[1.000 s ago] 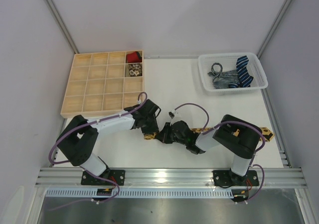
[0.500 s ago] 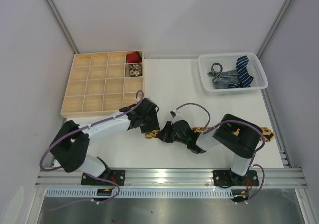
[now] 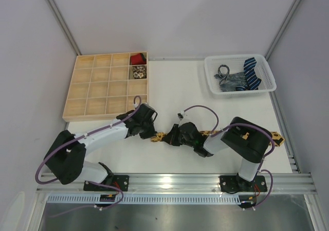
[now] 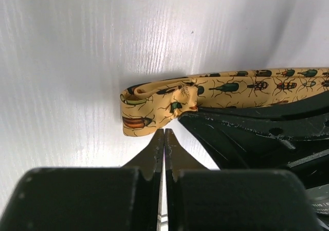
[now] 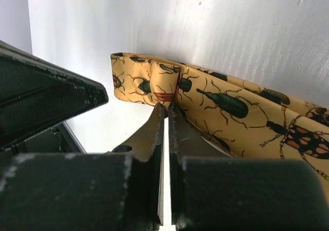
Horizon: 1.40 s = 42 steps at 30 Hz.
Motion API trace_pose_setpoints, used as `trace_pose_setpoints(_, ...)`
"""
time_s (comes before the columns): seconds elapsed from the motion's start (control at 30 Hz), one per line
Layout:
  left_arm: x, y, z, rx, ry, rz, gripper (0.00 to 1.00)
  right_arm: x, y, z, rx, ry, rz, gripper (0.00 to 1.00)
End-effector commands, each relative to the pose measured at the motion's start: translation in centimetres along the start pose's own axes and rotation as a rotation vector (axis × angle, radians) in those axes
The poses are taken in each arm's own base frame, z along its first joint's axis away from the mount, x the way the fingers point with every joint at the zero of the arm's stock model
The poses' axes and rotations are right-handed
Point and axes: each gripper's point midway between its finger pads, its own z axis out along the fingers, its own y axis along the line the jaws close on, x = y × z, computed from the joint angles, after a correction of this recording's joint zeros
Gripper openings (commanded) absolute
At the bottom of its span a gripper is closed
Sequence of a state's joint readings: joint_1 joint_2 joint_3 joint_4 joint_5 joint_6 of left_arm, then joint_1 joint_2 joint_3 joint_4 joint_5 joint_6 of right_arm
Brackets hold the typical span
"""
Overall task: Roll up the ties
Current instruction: Roll the tie
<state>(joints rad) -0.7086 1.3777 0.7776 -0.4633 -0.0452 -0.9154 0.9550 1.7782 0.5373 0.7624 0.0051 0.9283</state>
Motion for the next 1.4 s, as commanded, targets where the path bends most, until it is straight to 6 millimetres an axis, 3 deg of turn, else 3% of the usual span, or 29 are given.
trace_pose_setpoints(0.0,-1.0,-0.6,0.2,0.031,-0.022,-0.002,0.01,-0.5,0.3,-0.2,-0.002,-0.011,0.005,0.0)
trace_pose_setpoints(0.27,-1.5,-0.4,1.0,0.024,-0.016,-0.003,0.0,-0.5,0.1,-0.2,0.002,-0.013,0.009,0.0)
trace_pose_setpoints(0.63,0.0,1.1,2.6,-0.013,0.027,-0.007,0.0,-0.4,0.0,-0.3,0.013,0.03,0.01,0.0)
trace_pose_setpoints(0.8,1.1,2.4,3.5,-0.034,0.047,-0.012,0.0,-1.1,0.9,-0.3,0.041,0.053,-0.033,0.03)
trace_pose_setpoints(1.23,1.0,2.3,3.5,-0.023,0.039,-0.008,0.01,-5.9,3.3,-2.9,0.095,0.065,-0.128,0.29)
trace_pose_setpoints(1.37,1.0,2.3,3.5,-0.018,0.035,-0.004,0.0,-6.9,4.4,-3.0,0.059,0.091,-0.133,0.29)
